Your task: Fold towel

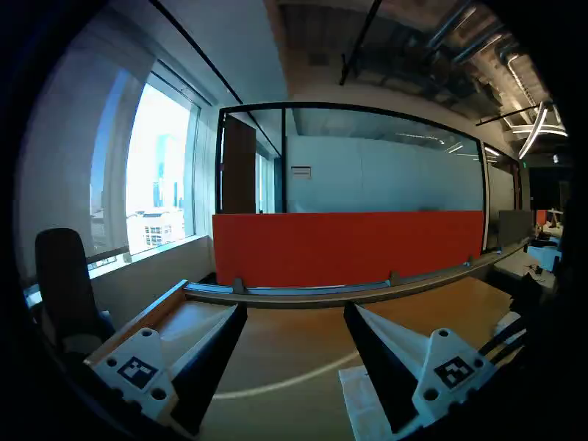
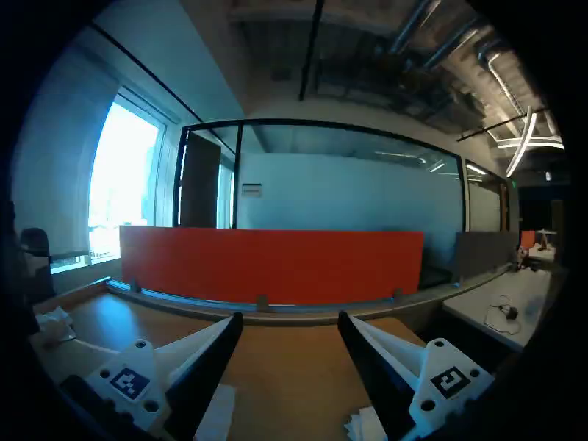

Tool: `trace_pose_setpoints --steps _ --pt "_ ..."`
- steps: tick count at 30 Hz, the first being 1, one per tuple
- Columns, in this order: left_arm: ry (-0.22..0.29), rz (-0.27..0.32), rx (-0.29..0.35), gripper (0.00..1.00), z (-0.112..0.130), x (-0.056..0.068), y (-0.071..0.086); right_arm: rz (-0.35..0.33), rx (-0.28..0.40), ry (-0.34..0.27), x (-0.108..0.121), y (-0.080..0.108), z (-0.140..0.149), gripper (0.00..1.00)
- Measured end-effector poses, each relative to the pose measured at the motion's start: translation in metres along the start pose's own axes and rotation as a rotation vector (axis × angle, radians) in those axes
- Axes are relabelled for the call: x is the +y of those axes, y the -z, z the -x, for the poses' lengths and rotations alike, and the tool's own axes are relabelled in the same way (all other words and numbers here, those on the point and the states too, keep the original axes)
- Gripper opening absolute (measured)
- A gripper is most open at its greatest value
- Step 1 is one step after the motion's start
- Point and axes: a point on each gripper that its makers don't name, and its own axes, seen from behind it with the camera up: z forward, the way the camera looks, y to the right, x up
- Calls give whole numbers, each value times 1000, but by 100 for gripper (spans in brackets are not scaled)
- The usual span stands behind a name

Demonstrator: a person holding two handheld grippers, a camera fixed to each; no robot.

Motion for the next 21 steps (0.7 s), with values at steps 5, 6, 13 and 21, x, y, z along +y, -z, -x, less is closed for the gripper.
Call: trace_pose_setpoints --steps 5,6,13,21 --pt "-21 35 -26 98 4 12 -6 -47 -23 25 -10 -2 -2 100" --pt "-26 45 -32 98 5 14 -7 -58 -28 31 -13 -2 -2 100" --pt "-57 123 -72 98 7 29 -8 -156 -72 84 -34 -3 -1 100" --pt "-115 207 -126 98 18 43 -11 -268 -143 152 -57 -2 7 100"
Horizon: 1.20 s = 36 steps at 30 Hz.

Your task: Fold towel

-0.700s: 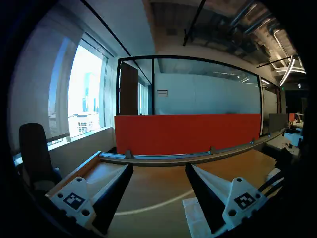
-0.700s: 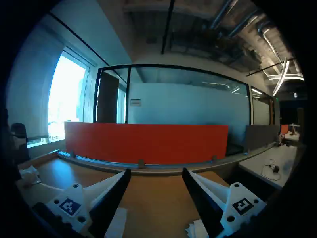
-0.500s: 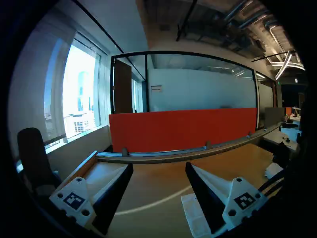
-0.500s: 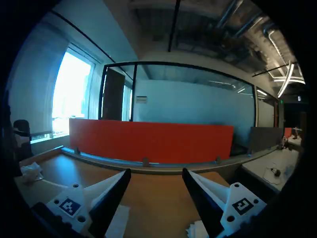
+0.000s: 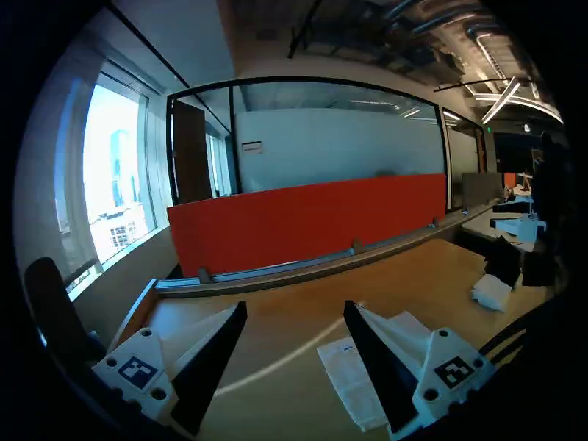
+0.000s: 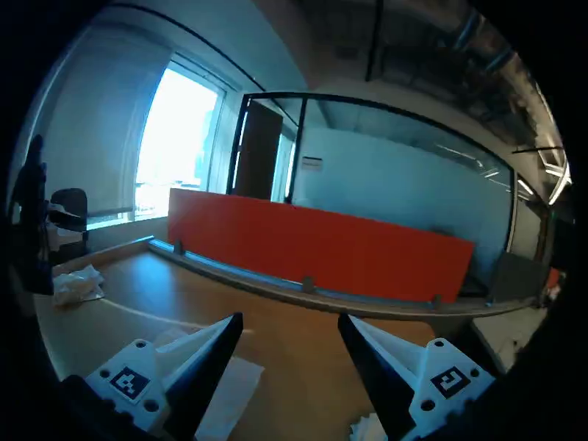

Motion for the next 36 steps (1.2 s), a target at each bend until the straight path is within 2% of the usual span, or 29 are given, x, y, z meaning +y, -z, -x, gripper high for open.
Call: trace_pose_setpoints --steps 9,18,24,36 --pt "-19 102 -67 98 17 24 -5 -118 -81 50 -21 -2 11 100" --pt "-27 217 -146 98 37 49 -5 -239 -163 104 -42 4 27 100" --pt "-34 239 -170 98 48 53 -3 -267 -192 120 -49 6 37 100" --pt "-40 254 -226 98 88 61 -2 -294 -251 117 -63 7 76 100"
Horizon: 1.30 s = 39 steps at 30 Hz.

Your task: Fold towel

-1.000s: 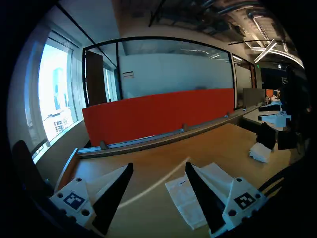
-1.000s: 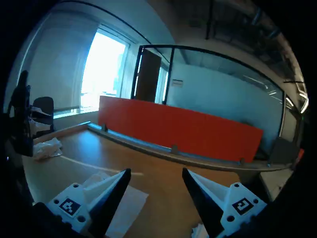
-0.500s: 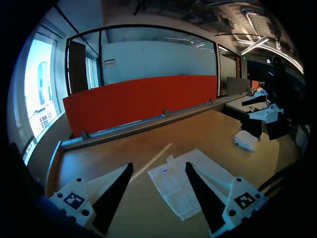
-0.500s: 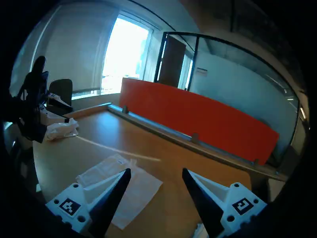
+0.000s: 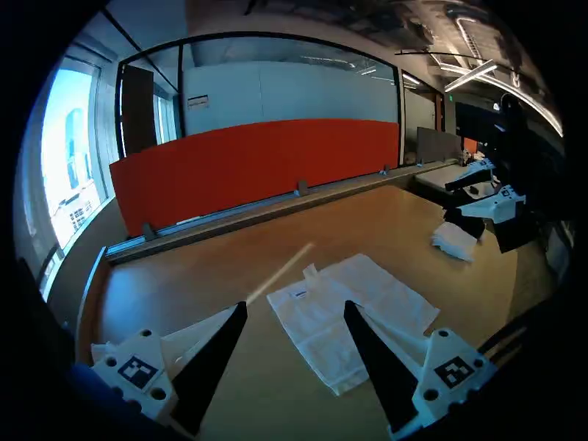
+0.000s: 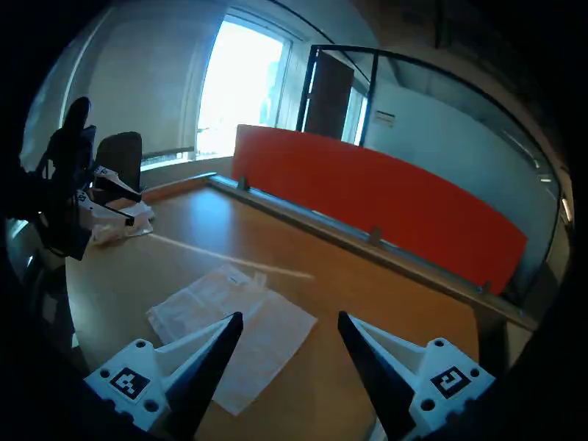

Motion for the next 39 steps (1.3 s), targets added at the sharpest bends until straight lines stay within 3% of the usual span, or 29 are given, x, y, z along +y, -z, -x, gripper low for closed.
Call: trace_pose_setpoints --steps 18,39 --pt "-30 59 -96 98 61 24 -23 -37 -81 -24 -25 -24 57 100" --pt "-50 124 -218 98 130 44 -47 -73 -191 -43 -51 -45 123 100"
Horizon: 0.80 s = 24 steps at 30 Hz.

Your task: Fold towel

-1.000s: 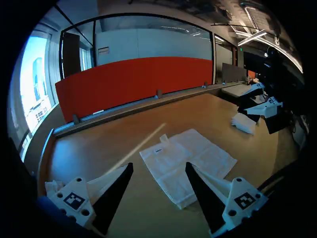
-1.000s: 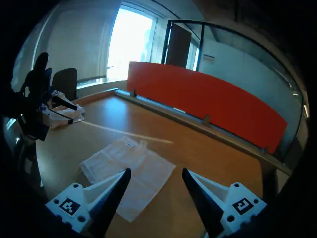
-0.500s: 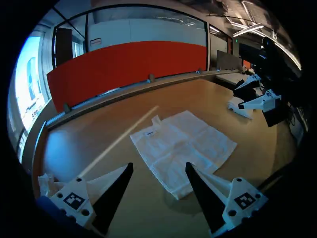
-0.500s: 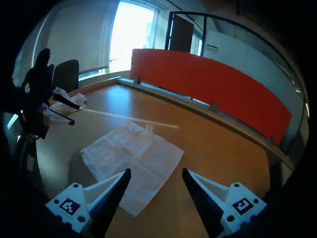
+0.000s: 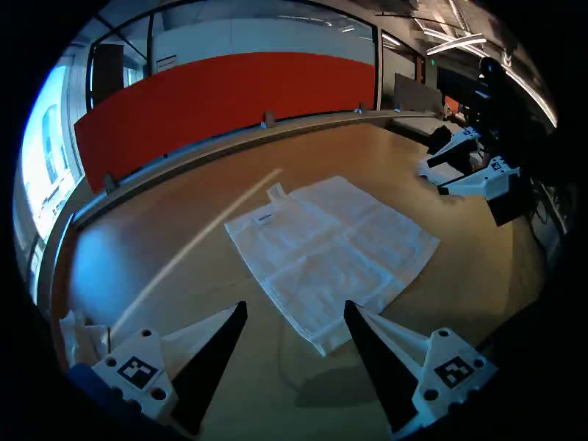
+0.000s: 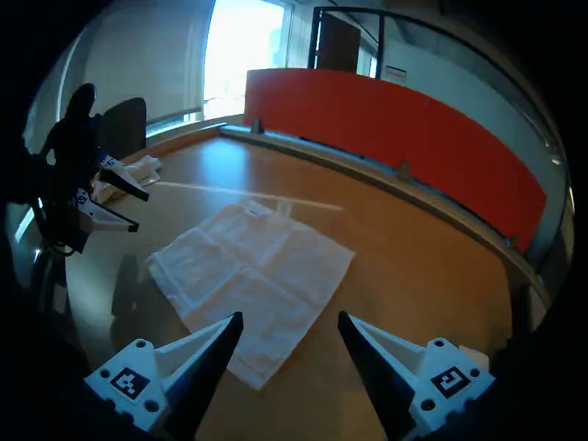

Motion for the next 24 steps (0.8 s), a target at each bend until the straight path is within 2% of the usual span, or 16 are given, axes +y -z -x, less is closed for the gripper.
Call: trace_pose_setpoints --steps 9,24 --pt "-11 27 -55 98 28 10 -13 -24 -56 19 -10 -11 29 100" --pt "-13 69 -110 98 54 25 -30 -57 -117 17 -23 -22 65 100"
